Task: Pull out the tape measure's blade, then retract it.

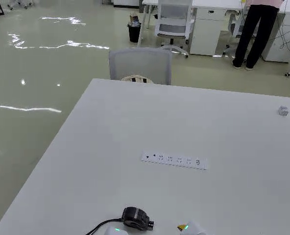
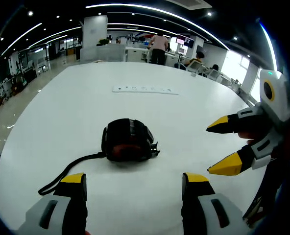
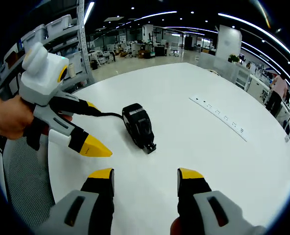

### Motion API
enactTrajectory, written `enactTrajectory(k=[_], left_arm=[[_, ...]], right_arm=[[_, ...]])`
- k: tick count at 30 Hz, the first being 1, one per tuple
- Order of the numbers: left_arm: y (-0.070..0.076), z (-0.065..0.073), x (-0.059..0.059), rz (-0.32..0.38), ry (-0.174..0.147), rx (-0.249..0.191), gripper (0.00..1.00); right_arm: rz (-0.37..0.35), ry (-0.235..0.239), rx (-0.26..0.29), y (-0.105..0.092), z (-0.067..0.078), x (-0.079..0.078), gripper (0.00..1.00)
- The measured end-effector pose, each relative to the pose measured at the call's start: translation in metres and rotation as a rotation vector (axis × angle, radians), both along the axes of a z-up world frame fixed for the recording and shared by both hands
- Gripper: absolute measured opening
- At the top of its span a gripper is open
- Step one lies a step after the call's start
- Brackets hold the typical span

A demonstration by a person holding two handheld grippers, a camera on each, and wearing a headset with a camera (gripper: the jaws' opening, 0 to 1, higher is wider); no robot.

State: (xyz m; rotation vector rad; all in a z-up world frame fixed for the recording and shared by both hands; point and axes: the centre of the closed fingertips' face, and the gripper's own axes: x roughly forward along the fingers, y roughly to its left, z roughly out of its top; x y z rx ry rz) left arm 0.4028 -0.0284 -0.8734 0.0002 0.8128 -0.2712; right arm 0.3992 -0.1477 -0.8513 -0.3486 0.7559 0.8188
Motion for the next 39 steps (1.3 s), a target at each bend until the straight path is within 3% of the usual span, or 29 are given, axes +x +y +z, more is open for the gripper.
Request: enactTrajectory(k=[3,15,25,31,39], left_arm=[[0.004,0.008,-0.002,-0.016,-0.010,0.000,0.77],[0.015,0.019,-0.012,-0.033,-0.009,-0.005,0.80],[0.024,0.026,-0.025,-0.047,-0.006,-0.012,0.80],[0.029,0.035,-0.032,-0.071,-0.020,-0.017,0.81],[0.035,0.042,-0.041,-0.101,-0.033,-0.028,0.82]], right_arm=[[-0.072,-0.003,0.013,-0.009,0.008,-0.006,0.56],[-0.230,0.005,0.048,-0.027,0.018,-0.023,0.67],[-0.287,-0.001,0.050,-0.032,0.029,-0.041,0.73],[-0.328,-0.014,0.033,-0.040,0.035,-0.050,0.77],[-0.386,-0.021,0.054,-0.042,0.045,-0.061,0.81]])
